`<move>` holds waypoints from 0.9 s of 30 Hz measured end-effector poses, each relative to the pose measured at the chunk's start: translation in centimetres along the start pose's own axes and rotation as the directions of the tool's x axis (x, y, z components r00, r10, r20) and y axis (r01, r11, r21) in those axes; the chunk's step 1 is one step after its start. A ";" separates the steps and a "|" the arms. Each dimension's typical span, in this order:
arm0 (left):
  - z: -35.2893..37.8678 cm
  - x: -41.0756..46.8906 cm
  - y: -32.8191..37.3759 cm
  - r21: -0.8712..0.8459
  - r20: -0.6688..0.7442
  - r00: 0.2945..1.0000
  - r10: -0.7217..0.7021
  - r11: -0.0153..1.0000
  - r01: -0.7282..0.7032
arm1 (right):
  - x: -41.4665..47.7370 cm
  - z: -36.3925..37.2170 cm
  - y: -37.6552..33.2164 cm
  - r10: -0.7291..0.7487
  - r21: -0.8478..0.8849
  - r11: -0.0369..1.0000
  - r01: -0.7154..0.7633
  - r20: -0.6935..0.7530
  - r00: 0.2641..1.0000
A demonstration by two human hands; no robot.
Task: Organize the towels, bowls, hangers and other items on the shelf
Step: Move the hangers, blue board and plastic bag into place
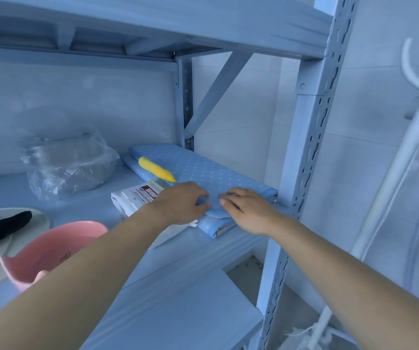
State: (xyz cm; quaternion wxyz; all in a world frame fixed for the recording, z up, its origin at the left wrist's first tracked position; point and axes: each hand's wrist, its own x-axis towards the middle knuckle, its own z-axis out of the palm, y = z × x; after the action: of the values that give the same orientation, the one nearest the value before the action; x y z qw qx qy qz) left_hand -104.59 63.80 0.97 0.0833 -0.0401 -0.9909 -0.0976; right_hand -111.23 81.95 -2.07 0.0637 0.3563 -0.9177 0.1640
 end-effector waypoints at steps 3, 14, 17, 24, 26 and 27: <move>0.4 -0.7 0.6 0.011 -0.011 1.000 0.025 1.000 -0.025 | -1.3 -0.2 0.9 0.019 -0.028 0.999 -0.019 0.023 1.000; 2.3 -3.0 2.9 0.208 -0.164 0.985 0.059 0.978 -0.024 | -1.2 -0.3 2.5 -0.049 0.074 0.996 0.048 0.018 0.999; 2.7 -3.0 3.8 0.241 -0.190 0.982 0.021 0.970 0.026 | -1.0 0.5 2.9 -0.109 0.048 0.993 0.108 0.016 0.994; 3.0 -3.9 4.5 0.230 -0.180 0.978 -0.108 0.962 0.149 | 0.2 -0.1 4.4 -0.270 -0.003 0.963 0.270 -0.018 0.963; 2.9 -3.9 5.0 0.215 -0.180 0.972 -0.149 0.959 0.187 | 1.0 -0.8 5.3 -0.302 0.026 0.953 0.301 0.016 0.953; 2.9 -3.9 5.2 0.220 -0.185 0.969 -0.164 0.954 0.203 | 1.4 -1.0 5.7 -0.312 0.008 0.950 0.312 0.050 0.949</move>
State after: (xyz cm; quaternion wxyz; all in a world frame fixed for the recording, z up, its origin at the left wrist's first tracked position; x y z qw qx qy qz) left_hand -100.75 69.23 -1.53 0.1595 0.0707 -0.9846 0.0110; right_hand -116.15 85.35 -2.28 0.0655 0.5009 -0.8511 0.1427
